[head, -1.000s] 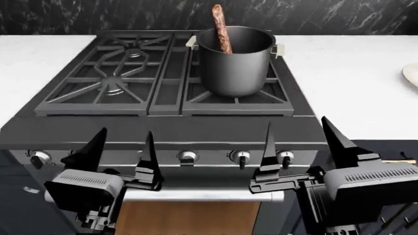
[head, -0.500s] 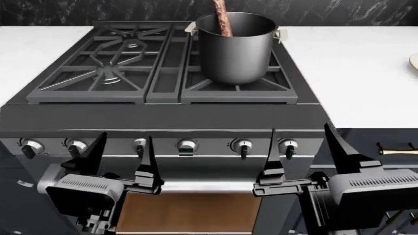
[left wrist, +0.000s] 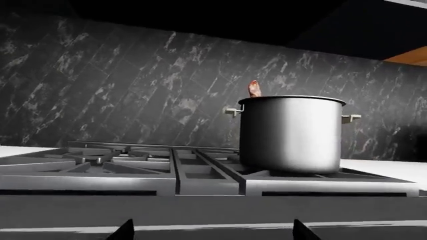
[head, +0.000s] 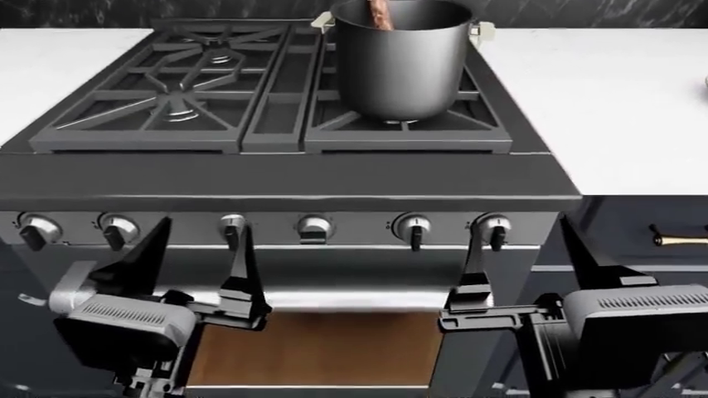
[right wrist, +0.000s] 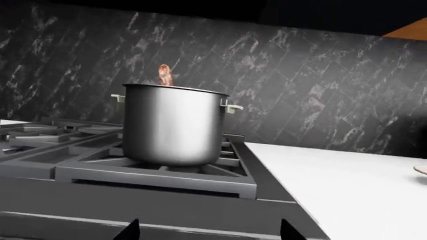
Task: Frozen meat rests on a plate on the counter. Retrieve the meat and place it in a pot on a burner. Then turn the burner on.
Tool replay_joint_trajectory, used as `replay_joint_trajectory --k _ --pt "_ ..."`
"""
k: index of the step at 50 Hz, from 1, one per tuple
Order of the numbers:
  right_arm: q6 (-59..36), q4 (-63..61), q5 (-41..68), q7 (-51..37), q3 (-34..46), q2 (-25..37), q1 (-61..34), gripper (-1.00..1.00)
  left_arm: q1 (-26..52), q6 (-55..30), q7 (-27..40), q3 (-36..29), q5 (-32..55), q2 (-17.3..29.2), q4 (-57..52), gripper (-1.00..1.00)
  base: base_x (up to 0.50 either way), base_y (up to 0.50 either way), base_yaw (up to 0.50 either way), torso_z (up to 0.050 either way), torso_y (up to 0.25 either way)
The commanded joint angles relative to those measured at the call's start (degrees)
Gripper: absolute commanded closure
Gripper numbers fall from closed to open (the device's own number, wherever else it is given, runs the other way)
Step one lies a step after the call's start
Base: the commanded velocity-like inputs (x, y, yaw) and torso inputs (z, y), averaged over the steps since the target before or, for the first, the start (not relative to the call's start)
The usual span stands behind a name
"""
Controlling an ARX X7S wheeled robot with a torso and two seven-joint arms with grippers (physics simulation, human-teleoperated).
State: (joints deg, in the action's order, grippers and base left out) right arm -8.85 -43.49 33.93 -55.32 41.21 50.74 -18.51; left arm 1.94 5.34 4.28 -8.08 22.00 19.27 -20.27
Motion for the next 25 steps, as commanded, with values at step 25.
replay_joint_trajectory --k 25 --pt "-4.32 -4.16 5.6 -5.72 -2.34 2.53 0.49 -1.0 -1.08 1.89 0.67 0.61 -0.55 1.52 -2.92 -1.0 0.0 0.0 0.0 -0.05 0.0"
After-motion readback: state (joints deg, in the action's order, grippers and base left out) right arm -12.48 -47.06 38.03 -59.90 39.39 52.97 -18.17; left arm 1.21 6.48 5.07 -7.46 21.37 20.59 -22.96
